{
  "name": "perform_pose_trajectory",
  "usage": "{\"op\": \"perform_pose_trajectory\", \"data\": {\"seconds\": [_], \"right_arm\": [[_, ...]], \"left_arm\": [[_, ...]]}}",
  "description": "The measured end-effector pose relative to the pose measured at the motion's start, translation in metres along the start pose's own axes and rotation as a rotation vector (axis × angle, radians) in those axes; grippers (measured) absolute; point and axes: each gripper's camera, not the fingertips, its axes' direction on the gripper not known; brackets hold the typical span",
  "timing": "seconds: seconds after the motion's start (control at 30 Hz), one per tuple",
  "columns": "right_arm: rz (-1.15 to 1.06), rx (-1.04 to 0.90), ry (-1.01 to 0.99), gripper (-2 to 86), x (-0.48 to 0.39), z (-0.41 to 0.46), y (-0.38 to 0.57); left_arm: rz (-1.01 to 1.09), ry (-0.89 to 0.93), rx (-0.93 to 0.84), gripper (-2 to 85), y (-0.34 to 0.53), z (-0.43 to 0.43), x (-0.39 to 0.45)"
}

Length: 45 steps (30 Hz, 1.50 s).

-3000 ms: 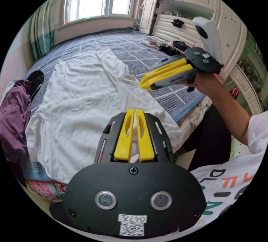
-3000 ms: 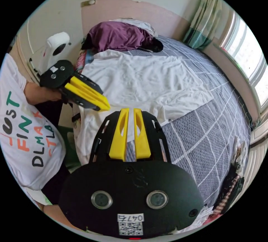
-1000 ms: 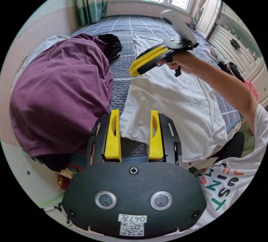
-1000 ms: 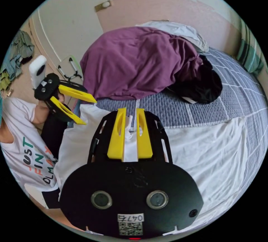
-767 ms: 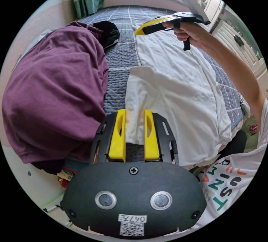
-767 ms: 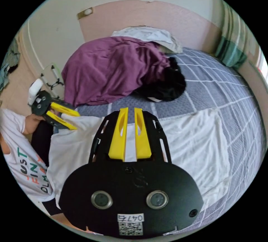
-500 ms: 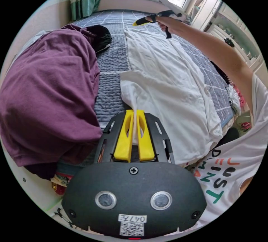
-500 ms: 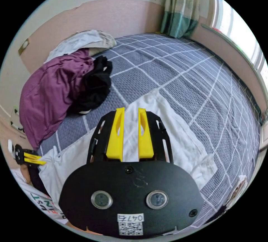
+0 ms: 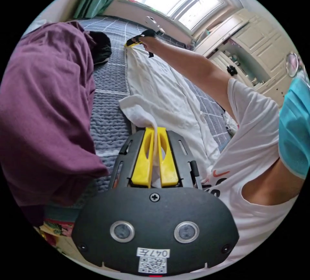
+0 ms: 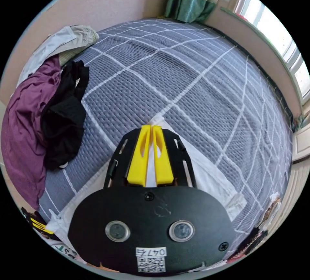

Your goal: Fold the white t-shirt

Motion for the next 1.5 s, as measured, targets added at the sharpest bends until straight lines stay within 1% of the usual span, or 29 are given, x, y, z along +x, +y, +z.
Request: {"op": "perform_pose_trajectory", "data": {"seconds": [0.03,0.07,0.13,0.2,0.3,0.47,0.57,0.77,0.9,1.0,1.07,1.13,1.2,1.23,1.27,1.3,1.37,1.4,1.43,1.5], "right_arm": [[-0.031,0.011,0.051,0.5,0.001,-0.006,0.002],[-0.051,0.005,0.052,0.3,0.006,-0.011,0.005],[-0.050,0.006,-0.005,0.0,0.018,-0.020,0.012],[-0.040,0.040,-0.058,-0.1,0.032,-0.032,0.023],[-0.036,0.063,-0.137,-0.2,0.059,-0.050,0.044],[0.004,0.146,-0.302,-0.1,0.116,-0.069,0.090],[0.031,0.157,-0.338,-0.1,0.142,-0.070,0.117],[0.048,0.170,-0.261,-0.1,0.167,-0.071,0.163],[-0.009,0.206,-0.198,0.3,0.162,-0.082,0.183],[-0.018,0.139,-0.082,2.4,0.158,-0.084,0.192],[0.026,0.038,-0.043,5.1,0.159,-0.075,0.198],[0.078,0.000,-0.006,5.6,0.161,-0.073,0.209],[0.153,0.046,0.050,5.0,0.164,-0.082,0.226],[0.182,0.110,0.085,4.2,0.162,-0.094,0.238],[0.152,0.175,0.105,3.1,0.153,-0.106,0.249],[0.113,0.198,0.109,2.6,0.145,-0.111,0.253],[-0.097,0.210,0.101,1.4,0.104,-0.121,0.263],[-0.155,0.196,0.078,1.3,0.093,-0.120,0.265],[-0.247,0.136,0.021,1.0,0.073,-0.114,0.269],[-0.357,0.024,-0.025,0.7,0.048,-0.101,0.280]], "left_arm": [[0.013,-0.003,-0.002,-0.6,-0.001,0.002,0.003],[0.041,0.003,-0.007,-0.6,-0.004,0.006,0.009],[0.078,0.046,-0.013,-0.6,-0.009,0.013,0.020],[0.116,0.160,-0.032,-0.7,-0.019,0.027,0.037],[0.155,0.250,-0.078,-0.8,-0.030,0.044,0.064],[0.217,0.220,-0.159,-0.9,-0.041,0.079,0.109],[0.263,0.206,-0.199,-0.9,-0.043,0.103,0.129],[0.277,0.315,-0.275,-0.8,-0.038,0.135,0.139],[0.247,0.380,-0.268,0.0,-0.033,0.145,0.137],[0.230,0.415,-0.290,2.9,-0.031,0.157,0.139],[0.244,0.392,-0.302,5.9,-0.029,0.163,0.146],[0.272,0.358,-0.316,9.2,-0.026,0.168,0.157],[0.322,0.299,-0.316,12.1,-0.020,0.172,0.175],[0.337,0.274,-0.311,12.6,-0.018,0.172,0.180],[0.375,0.223,-0.302,13.2,-0.014,0.172,0.191],[0.413,0.182,-0.294,13.7,-0.010,0.172,0.203],[0.458,0.144,-0.288,14.2,-0.005,0.174,0.218],[0.476,0.140,-0.284,14.5,-0.002,0.175,0.227],[0.483,0.143,-0.282,14.5,-0.001,0.175,0.230],[0.511,0.205,-0.265,13.9,0.006,0.174,0.243]]}}
